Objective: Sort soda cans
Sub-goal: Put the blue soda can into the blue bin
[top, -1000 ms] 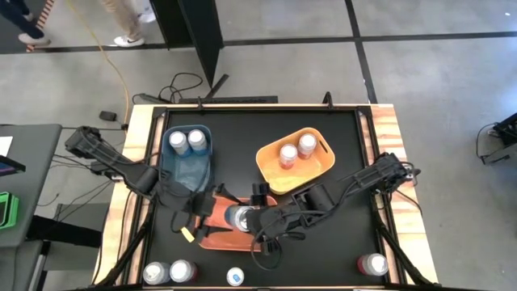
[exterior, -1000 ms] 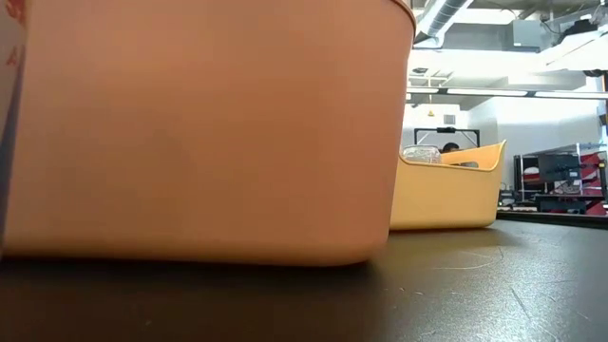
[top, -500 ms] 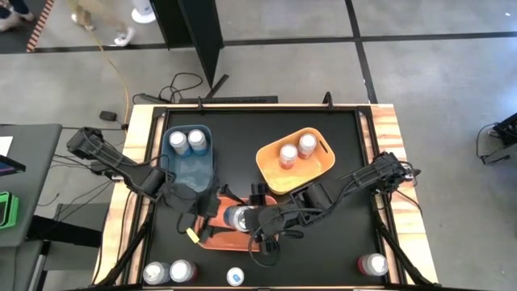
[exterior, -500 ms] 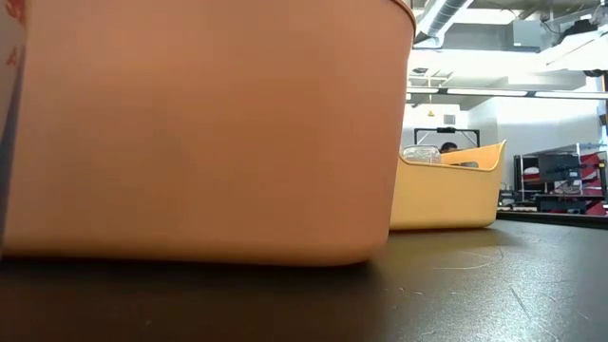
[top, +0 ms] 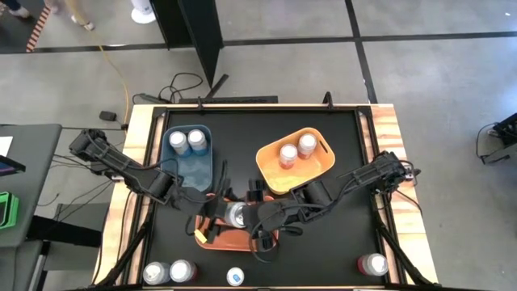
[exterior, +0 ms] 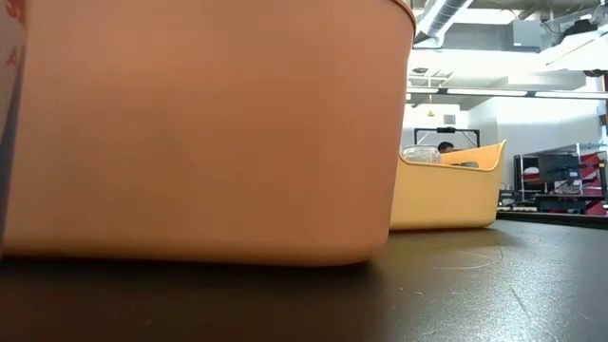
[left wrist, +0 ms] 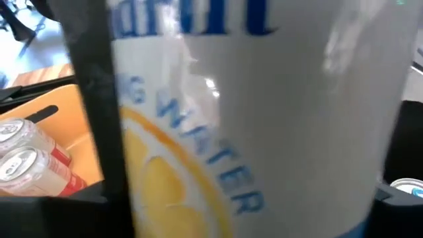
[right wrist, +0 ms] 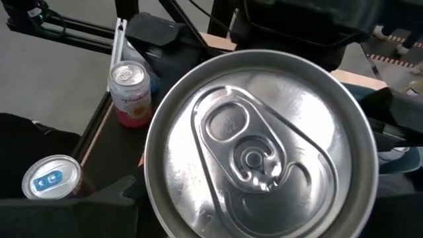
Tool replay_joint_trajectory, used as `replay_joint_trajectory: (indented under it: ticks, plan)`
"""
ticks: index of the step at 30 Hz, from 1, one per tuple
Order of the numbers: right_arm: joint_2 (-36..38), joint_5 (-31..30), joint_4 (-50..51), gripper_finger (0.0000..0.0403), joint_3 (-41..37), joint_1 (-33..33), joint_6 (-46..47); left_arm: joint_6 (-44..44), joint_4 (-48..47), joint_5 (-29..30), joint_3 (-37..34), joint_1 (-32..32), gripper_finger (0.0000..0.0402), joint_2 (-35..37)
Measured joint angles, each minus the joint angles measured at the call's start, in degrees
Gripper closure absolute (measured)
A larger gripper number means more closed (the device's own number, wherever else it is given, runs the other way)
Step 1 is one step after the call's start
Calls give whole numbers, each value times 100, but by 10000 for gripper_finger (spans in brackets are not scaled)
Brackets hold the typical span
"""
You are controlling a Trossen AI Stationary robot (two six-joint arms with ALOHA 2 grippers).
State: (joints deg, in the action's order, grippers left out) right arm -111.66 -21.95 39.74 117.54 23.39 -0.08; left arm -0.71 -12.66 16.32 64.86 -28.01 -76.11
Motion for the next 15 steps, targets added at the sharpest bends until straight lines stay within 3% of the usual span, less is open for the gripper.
replay_joint_trajectory:
  ticks: [3,15]
  plan:
    - [2,25,-1,120,4,3,0,-9,5,4,0,0,126,3]
    - [2,32,27,91,4,85,-150,-74,3,73,0,-4,126,3]
